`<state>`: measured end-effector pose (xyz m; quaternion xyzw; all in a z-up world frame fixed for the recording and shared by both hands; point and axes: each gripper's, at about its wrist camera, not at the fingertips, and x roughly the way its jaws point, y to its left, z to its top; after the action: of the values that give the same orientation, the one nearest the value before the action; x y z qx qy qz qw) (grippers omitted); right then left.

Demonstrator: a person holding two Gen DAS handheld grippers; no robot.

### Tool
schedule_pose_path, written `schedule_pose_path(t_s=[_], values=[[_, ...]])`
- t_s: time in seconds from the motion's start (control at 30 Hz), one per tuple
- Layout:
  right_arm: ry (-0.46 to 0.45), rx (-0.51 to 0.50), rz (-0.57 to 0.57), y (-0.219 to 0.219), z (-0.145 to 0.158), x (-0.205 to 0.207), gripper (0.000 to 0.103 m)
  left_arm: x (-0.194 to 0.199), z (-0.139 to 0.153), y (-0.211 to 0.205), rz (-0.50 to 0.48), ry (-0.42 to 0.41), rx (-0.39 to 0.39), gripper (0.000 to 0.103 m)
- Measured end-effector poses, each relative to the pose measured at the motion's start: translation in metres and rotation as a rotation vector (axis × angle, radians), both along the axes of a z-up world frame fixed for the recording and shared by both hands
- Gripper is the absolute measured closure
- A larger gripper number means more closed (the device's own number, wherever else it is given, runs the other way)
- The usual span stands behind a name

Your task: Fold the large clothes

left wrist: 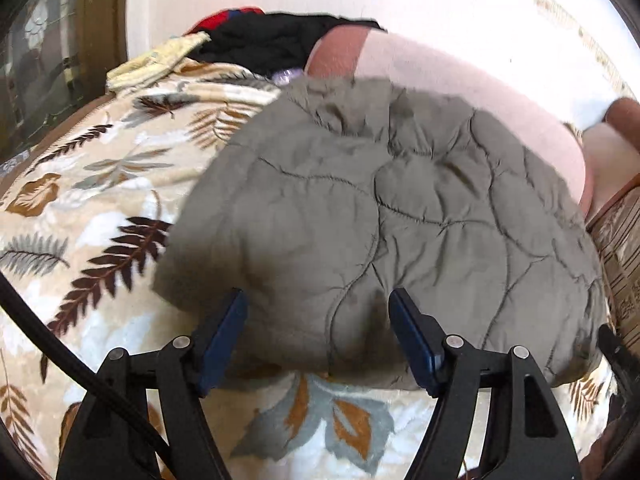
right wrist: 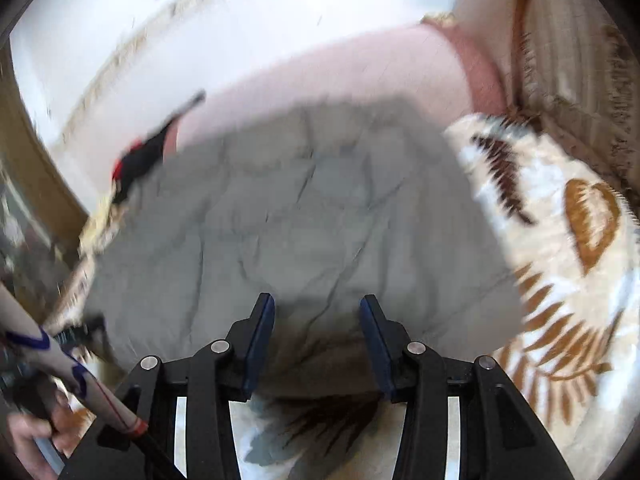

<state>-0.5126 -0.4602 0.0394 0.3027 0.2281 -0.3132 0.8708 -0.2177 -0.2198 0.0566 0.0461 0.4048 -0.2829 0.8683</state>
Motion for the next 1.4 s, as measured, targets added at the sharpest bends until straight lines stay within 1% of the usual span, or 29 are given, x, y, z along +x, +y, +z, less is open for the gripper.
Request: schedule_pose_path(t_s=[0.03, 0.1, 0.13, 0.23, 0.3, 0.33, 0.37, 0.47, 0.53, 0.6, 0.63, 0.67, 0.73, 0.77, 0.8, 0.87, 0.93, 1.03, 1.07, 1.2, 1.27, 1.4], values=[[-0.022, 0.000, -0.031, -0.004, 0.003, -0.009, 0.054, 0.000, 0.002, 0.007, 0.018, -0.005, -0.008, 0.030], [-0.051, 0.039, -0.112, -0.017, 0.002, -0.028, 0.054, 0.007, 0.003, 0.021, 0.055, 0.012, -0.020, 0.030], [-0.083, 0.094, -0.141, -0.028, -0.003, -0.040, 0.054, 0.013, 0.002, 0.029, 0.081, 0.027, -0.024, 0.030], [-0.118, 0.198, -0.178, -0.051, -0.014, -0.056, 0.055, 0.029, -0.006, 0.043, 0.135, 0.052, -0.013, 0.030], [-0.101, 0.217, -0.176, -0.056, -0.019, -0.056, 0.062, 0.034, -0.016, 0.041, 0.135, 0.060, 0.029, 0.030], [-0.061, 0.222, -0.170, -0.058, -0.023, -0.051, 0.063, 0.037, -0.023, 0.039, 0.139, 0.060, 0.055, 0.030], [-0.031, 0.223, -0.166, -0.059, -0.027, -0.047, 0.064, 0.040, -0.030, 0.037, 0.142, 0.071, 0.073, 0.030], [0.016, 0.248, -0.157, -0.061, -0.039, -0.037, 0.064, 0.045, -0.042, 0.035, 0.148, 0.112, 0.074, 0.029], [0.028, 0.264, -0.150, -0.063, -0.045, -0.035, 0.064, 0.046, -0.042, 0.035, 0.143, 0.111, 0.086, 0.028], [0.047, 0.259, -0.143, -0.065, -0.048, -0.035, 0.064, 0.042, -0.037, 0.035, 0.132, 0.084, 0.099, 0.029], [0.050, 0.252, -0.143, -0.064, -0.047, -0.034, 0.064, 0.041, -0.033, 0.038, 0.129, 0.078, 0.087, 0.029], [0.045, 0.245, -0.149, -0.063, -0.045, -0.036, 0.064, 0.041, -0.029, 0.045, 0.132, 0.091, 0.047, 0.029], [-0.003, 0.249, -0.166, -0.059, -0.036, -0.046, 0.063, 0.043, -0.025, 0.059, 0.141, 0.132, -0.020, 0.029], [-0.031, 0.247, -0.166, -0.057, -0.030, -0.051, 0.061, 0.045, -0.023, 0.068, 0.153, 0.149, -0.040, 0.029], [-0.043, 0.234, -0.167, -0.055, -0.024, -0.054, 0.058, 0.045, -0.020, 0.072, 0.161, 0.148, -0.041, 0.029], [-0.019, 0.172, -0.197, -0.050, -0.014, -0.058, 0.057, 0.043, -0.015, 0.081, 0.172, 0.123, -0.033, 0.029], [-0.015, 0.151, -0.202, -0.048, -0.011, -0.060, 0.057, 0.037, -0.008, 0.087, 0.191, 0.064, -0.002, 0.029], [-0.046, 0.178, -0.162, -0.046, -0.013, -0.059, 0.057, 0.023, 0.000, 0.088, 0.188, -0.029, 0.045, 0.029], [-0.047, 0.169, -0.145, -0.043, -0.012, -0.056, 0.057, 0.015, 0.004, 0.085, 0.184, -0.076, 0.071, 0.029], [-0.023, 0.100, -0.067, -0.029, -0.012, -0.040, 0.057, -0.001, 0.012, 0.074, 0.144, -0.199, 0.141, 0.029], [0.000, 0.096, -0.056, -0.027, -0.018, -0.034, 0.057, -0.010, 0.016, 0.065, 0.120, -0.261, 0.174, 0.029], [0.034, 0.151, -0.041, -0.037, -0.039, -0.026, 0.057, -0.021, 0.019, 0.051, 0.088, -0.342, 0.224, 0.029]])
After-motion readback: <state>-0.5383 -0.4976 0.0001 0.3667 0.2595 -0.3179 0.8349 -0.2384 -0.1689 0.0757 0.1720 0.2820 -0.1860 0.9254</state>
